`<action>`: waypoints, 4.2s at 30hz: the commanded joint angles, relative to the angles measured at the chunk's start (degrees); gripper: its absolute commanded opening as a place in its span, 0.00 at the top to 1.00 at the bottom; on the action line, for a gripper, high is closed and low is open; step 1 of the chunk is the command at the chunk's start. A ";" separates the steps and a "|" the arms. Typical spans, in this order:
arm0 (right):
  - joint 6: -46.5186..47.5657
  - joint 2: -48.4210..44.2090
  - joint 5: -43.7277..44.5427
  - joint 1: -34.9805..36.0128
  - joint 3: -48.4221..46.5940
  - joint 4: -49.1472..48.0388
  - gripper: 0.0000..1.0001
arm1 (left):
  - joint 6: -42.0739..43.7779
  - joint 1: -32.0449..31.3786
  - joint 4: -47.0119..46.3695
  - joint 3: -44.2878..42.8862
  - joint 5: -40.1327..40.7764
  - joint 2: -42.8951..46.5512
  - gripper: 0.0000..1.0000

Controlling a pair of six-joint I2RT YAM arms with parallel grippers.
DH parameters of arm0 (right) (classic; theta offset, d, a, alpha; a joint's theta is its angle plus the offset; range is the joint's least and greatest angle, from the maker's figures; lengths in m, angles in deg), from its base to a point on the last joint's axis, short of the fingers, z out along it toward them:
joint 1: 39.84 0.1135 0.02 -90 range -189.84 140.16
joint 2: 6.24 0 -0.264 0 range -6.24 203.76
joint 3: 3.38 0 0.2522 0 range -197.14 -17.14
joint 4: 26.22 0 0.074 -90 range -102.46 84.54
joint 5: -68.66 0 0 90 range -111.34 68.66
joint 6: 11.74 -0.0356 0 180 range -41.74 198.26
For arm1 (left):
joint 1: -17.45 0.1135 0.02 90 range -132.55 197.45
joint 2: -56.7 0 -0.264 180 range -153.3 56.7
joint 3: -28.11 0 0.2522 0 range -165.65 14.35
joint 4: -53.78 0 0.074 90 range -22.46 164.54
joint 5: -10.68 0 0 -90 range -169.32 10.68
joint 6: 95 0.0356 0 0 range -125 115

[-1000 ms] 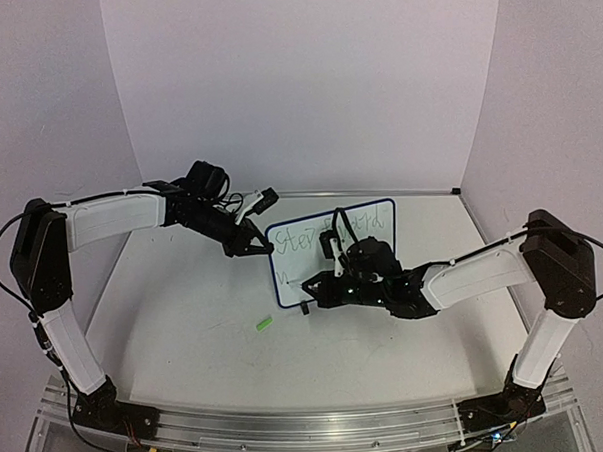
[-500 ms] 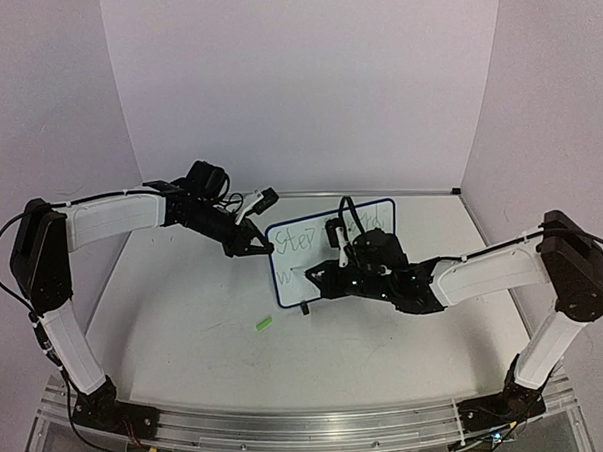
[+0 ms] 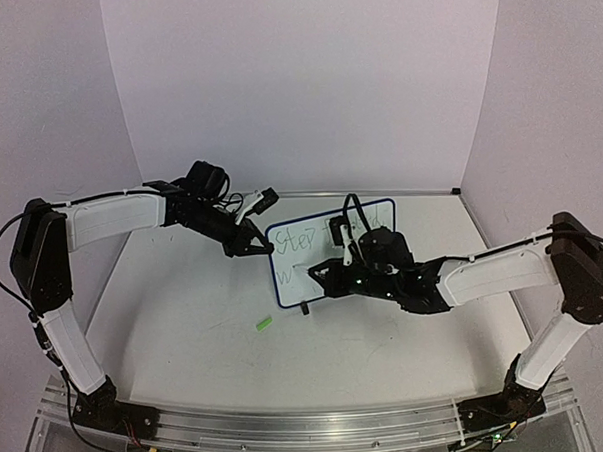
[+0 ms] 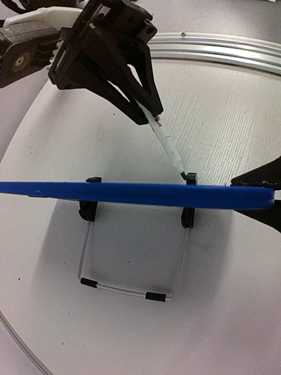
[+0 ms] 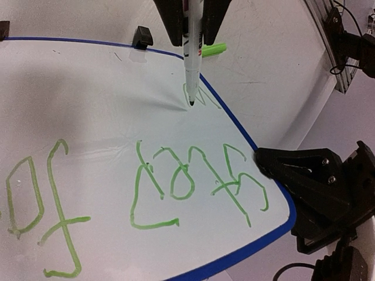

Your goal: Write a sentence on the whiteboard

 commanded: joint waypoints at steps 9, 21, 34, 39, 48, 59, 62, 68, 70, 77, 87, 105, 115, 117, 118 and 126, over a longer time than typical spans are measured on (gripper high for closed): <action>0.06 -0.44 -0.11 -0.22 0.46 -1.07 1.00 | 1.19 -0.95 2.51 -1.35 2.34 -1.82 1.00; -0.31 1.06 0.32 -0.25 -0.71 -1.60 1.00 | 1.33 -0.91 2.45 -1.35 2.46 -1.74 1.00; -0.35 2.52 0.29 -0.25 -1.92 -1.68 1.00 | 1.28 -0.96 2.48 -1.36 2.47 -1.66 1.00; -0.60 2.78 0.88 -0.25 -1.84 -1.59 1.00 | 1.29 -0.93 2.47 -1.35 2.54 -1.65 1.00; -2.01 3.66 1.25 -0.27 0.75 -1.60 1.00 | 1.41 -0.92 2.58 -1.39 2.56 -1.59 1.00; -1.56 4.22 0.37 -0.25 0.93 -1.64 1.00 | 1.32 -0.97 2.45 -1.36 2.40 -1.65 1.00; -0.66 3.39 -1.74 -0.29 1.26 -2.68 1.00 | 1.28 -0.98 2.45 -1.42 2.32 -1.65 1.00; 0.49 -0.59 -3.90 -0.25 2.65 -3.73 1.00 | 1.31 -1.01 2.45 -1.35 2.29 -1.65 1.00; 0.58 -1.61 -3.50 -0.25 2.81 -3.74 1.00 | 1.28 -0.99 2.46 -1.35 2.29 -1.65 1.00; 0.67 -1.79 -1.57 -0.29 1.37 -3.82 1.00 | 1.18 -0.99 2.48 -1.35 2.29 -1.65 1.00; 0.40 -0.21 0.10 -0.26 0.06 -5.39 1.00 | 1.20 -0.98 2.49 -1.35 2.29 -1.57 1.00; -0.10 1.92 1.42 -0.27 -0.89 -5.82 1.00 | 1.29 -0.98 2.44 -1.35 2.47 -1.56 1.00; -0.12 2.64 1.87 -0.26 -1.20 -5.91 1.00 | 1.29 -0.99 2.45 -1.35 2.46 -1.65 1.00; -0.12 2.61 2.27 -0.27 -1.14 -5.93 1.00 | 1.28 -0.98 2.50 -1.35 2.47 -1.65 1.00; -0.14 2.57 2.44 -0.26 -1.06 -5.97 1.00 | 1.27 -0.98 2.52 -1.35 2.47 -1.60 1.00; -0.12 1.85 2.51 -0.29 -0.53 -6.00 1.00 | 1.27 -0.98 2.53 -1.35 2.47 -1.47 1.00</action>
